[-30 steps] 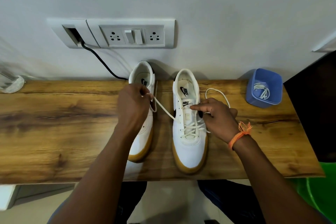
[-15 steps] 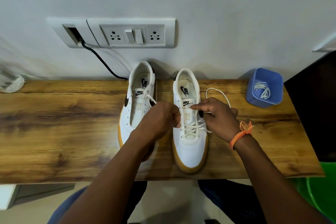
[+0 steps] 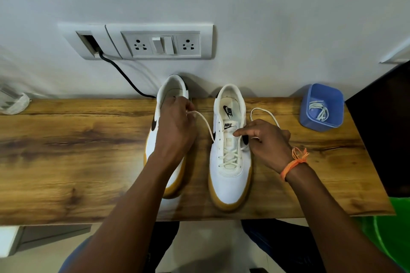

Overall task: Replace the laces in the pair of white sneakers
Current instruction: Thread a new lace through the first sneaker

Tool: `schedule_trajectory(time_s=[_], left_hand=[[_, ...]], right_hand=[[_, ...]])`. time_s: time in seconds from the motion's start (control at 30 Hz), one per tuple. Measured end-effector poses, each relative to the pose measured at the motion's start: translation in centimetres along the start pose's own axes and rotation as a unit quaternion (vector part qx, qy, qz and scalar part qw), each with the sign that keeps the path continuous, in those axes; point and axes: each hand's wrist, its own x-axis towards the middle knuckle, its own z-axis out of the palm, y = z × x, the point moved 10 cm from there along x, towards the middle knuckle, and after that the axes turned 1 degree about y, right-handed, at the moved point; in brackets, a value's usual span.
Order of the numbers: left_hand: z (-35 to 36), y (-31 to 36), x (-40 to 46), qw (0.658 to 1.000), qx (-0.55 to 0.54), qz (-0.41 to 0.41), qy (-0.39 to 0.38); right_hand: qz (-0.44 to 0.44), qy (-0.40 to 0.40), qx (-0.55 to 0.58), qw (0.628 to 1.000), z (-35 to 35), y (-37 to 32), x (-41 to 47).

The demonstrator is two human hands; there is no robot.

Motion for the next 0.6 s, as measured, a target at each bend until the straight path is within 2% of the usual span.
schedule_trajectory(time_s=[0.1, 0.17, 0.23, 0.27, 0.33, 0.4, 0.47, 0.53, 0.6], left_hand=[[0.8, 0.3, -0.8, 1.0, 0.023, 0.004, -0.018], [1.3, 0.8, -1.0, 0.999, 0.02, 0.011, -0.028], [2.4, 1.5, -1.1, 0.998, 0.009, 0.04, -0.056], [3.3, 1.8, -1.3, 0.995, 0.013, 0.059, -0.084], [5.3, 2.0, -2.4, 0.983, 0.044, 0.083, -0.155], [6.5, 1.3, -3.0, 0.976, 0.069, 0.067, -0.194], [7.2, 0.6, -2.9, 0.972, 0.089, 0.037, -0.212], [8.4, -0.2, -3.7, 0.946, 0.141, 0.018, -0.29], [9.9, -1.1, -5.6, 0.896, 0.199, 0.012, -0.398]], right_hand=[[0.013, 0.026, 0.107, 0.994, -0.5, 0.3, -0.1], [0.067, 0.093, 0.187, 0.976, -1.9, 1.5, -0.2], [0.135, 0.137, 0.204, 0.96, -2.6, 3.0, -0.4], [0.161, 0.131, 0.189, 0.96, -2.4, 3.6, -0.5], [0.192, 0.049, 0.135, 0.971, -0.7, 3.9, -0.6], [0.174, -0.05, 0.111, 0.977, 1.8, 3.1, -0.8], [0.14, -0.095, 0.082, 0.982, 3.2, 2.1, -0.9], [0.137, -0.065, 0.068, 0.986, 2.8, 2.5, -0.5], [0.16, -0.023, 0.077, 0.984, 1.9, 3.5, -0.5]])
